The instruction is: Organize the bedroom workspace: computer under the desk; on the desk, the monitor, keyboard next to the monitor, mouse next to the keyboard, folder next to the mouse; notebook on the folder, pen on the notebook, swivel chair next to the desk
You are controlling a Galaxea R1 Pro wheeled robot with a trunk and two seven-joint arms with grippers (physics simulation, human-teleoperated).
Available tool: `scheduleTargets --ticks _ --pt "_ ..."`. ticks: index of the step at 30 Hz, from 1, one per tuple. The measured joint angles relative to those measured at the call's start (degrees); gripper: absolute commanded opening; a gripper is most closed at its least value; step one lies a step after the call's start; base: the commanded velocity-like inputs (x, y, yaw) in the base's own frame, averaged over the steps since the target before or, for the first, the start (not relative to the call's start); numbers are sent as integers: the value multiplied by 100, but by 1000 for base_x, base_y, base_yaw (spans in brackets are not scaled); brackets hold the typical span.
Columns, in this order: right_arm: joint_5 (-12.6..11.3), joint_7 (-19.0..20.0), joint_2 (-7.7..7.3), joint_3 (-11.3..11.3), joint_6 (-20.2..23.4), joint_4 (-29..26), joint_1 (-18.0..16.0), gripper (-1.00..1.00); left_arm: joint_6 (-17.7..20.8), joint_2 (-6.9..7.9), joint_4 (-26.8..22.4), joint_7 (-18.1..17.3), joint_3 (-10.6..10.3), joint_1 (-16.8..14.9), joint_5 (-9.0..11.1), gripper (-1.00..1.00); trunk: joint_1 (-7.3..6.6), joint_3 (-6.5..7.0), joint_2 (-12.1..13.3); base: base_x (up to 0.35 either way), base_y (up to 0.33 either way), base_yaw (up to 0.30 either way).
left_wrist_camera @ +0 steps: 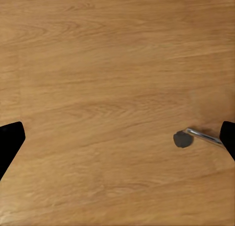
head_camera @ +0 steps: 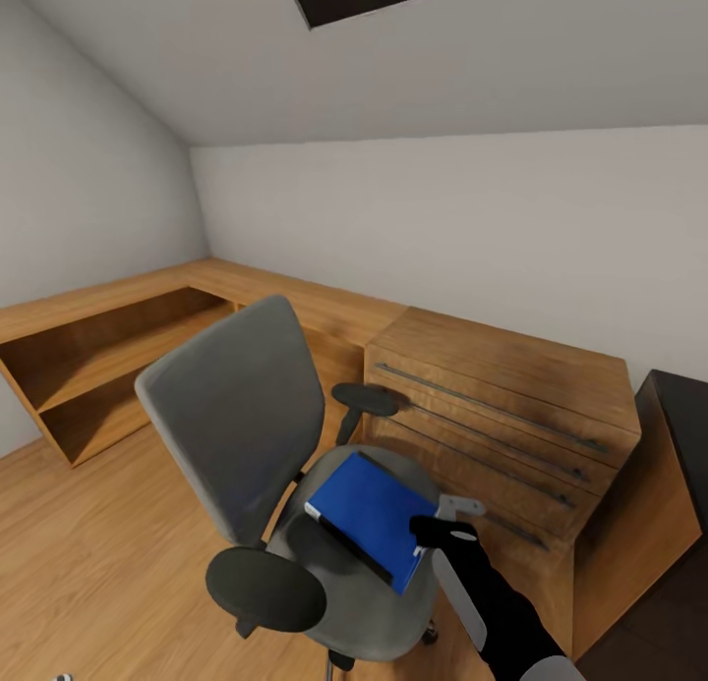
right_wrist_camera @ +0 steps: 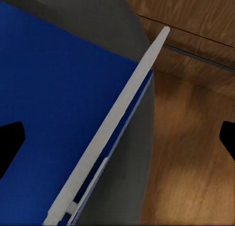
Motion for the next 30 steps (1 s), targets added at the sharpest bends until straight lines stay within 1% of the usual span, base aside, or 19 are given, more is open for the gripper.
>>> scheduleTargets --ticks 3,12,15,22,27,30 --pt "-26 -1 -2 1 5 15 -1 100 1 -4 0 1 0 0 2 100 66 -54 -120 0 0 0" --pt "-36 -3 0 5 7 21 0 100 1 -4 7 1 0 0 12 100 89 -72 -162 0 0 0" --pt "-36 -3 0 9 7 21 -2 100 1 -5 8 1 0 0 20 100 154 -126 -281 0 0 0" --pt "-32 1 0 10 7 21 -3 100 1 -6 8 1 0 0 23 100 154 -126 -282 0 0 0" --pt "-34 -3 0 10 7 21 -2 100 1 -6 8 1 0 1 14 100 264 -215 -481 0 0 0" --pt "-34 0 0 10 7 21 -1 100 1 -6 8 1 0 0 9 100 264 -216 -483 0 0 0"
